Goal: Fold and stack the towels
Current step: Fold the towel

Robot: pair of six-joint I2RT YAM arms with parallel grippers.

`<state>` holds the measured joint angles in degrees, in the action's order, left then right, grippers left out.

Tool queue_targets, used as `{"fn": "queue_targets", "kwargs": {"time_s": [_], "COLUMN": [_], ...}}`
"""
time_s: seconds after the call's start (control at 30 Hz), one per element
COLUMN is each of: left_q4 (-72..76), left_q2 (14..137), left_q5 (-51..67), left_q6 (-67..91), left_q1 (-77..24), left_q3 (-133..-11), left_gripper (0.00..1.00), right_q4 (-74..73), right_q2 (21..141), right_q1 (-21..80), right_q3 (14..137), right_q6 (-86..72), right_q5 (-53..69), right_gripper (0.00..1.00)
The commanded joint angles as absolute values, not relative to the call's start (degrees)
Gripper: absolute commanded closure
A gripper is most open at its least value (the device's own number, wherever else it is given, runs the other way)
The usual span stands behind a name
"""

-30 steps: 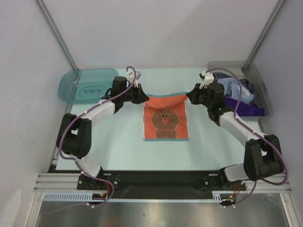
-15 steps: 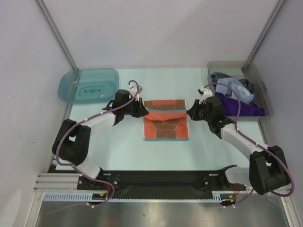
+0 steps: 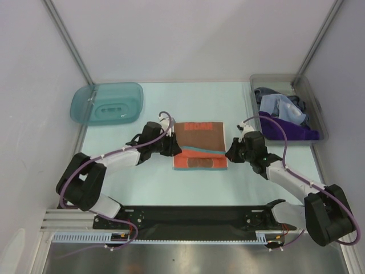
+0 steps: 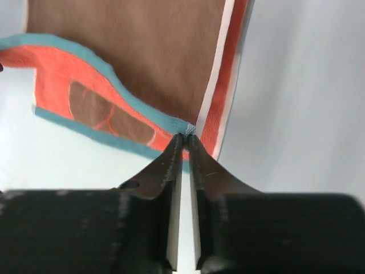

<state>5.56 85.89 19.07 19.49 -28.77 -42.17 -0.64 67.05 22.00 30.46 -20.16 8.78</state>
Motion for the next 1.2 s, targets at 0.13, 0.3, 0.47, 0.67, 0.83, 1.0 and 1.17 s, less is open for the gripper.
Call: {"fn": "queue_targets", "kwargs": {"time_s": [0.13, 0.3, 0.47, 0.67, 0.83, 1.0, 1.17], "left_q4": [2.29, -1.49, -5.87, -6.33, -5.36, -5.01, -3.96], "left_q2": [78.15, 74.71, 76.54, 79.98, 83.48, 85.87, 87.71], "left_q5": [8.98, 3.96, 0.18, 0.18, 0.62, 0.18, 0.18], "left_q6": [23.02, 28.02, 33.13, 35.15, 35.86, 36.47, 36.74], "left_q1": [-32.95, -34.10, -34.19, -35.33, -35.86, -36.39, -36.82], "left_q3": [-38.23, -39.64, -41.92, -40.35, -39.64, -39.73, -39.03], "left_gripper": [0.59, 0.48, 0.43, 0.43, 0.44, 0.44, 0.46], "right_q4": [-12.64, -17.84, -18.02, -18.11, -16.09, -14.50, -14.06], "right_q2": [61.61, 62.83, 69.68, 76.11, 76.82, 77.96, 79.45], "right_q1": [23.82, 23.73, 23.73, 24.17, 24.61, 25.14, 26.10], "right_q3": [32.68, 37.08, 40.34, 40.61, 38.41, 37.71, 37.62], "right_q6": [-23.90, -26.10, -28.91, -30.85, -31.81, -32.61, -33.57], "right_q5": [5.19, 2.03, 0.00, 0.00, 0.26, 0.44, 0.00], "right_gripper": [0.75, 0.69, 0.69, 0.69, 0.68, 0.69, 0.69]}}
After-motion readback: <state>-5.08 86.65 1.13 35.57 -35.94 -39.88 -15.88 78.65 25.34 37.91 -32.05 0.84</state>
